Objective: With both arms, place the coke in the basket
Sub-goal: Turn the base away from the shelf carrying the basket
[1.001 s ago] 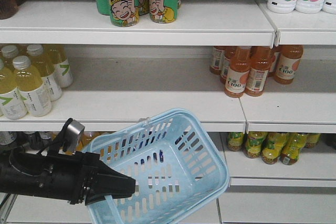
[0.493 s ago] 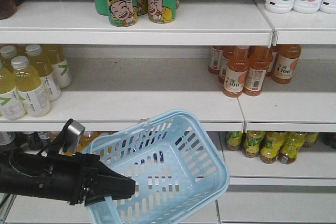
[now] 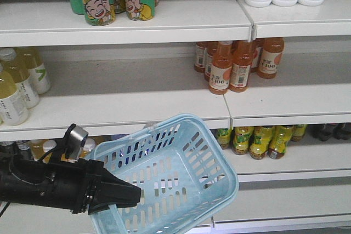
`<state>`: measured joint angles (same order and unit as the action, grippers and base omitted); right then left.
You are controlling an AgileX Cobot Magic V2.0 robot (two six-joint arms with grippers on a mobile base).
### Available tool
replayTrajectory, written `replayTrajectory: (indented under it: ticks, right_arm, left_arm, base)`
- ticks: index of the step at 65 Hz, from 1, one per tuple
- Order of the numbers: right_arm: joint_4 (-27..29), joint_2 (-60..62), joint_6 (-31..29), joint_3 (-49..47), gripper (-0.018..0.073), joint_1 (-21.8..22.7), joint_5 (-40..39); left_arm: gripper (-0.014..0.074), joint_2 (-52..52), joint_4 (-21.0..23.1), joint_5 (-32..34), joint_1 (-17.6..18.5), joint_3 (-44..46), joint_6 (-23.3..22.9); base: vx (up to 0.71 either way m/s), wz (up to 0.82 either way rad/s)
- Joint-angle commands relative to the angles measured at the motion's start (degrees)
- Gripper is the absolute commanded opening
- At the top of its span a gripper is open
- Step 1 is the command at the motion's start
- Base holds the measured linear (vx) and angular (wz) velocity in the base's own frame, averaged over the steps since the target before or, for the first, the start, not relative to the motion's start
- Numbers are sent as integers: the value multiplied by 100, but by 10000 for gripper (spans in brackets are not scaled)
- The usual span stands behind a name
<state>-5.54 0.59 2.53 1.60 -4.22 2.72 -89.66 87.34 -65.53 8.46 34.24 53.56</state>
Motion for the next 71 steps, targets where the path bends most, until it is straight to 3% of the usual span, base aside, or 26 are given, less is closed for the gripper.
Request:
replayTrajectory:
  ticks: [1,71]
  right_arm:
    - [-23,104,-40,60,-10,23,-442]
    - [-23,104,-40,60,-10,23,-447]
  left_arm:
    - [-8,216,376,-511,21,109,99]
    - [-7,216,376,-511,21,109,99]
  base:
    - [-6,-25]
    - [-13,-53]
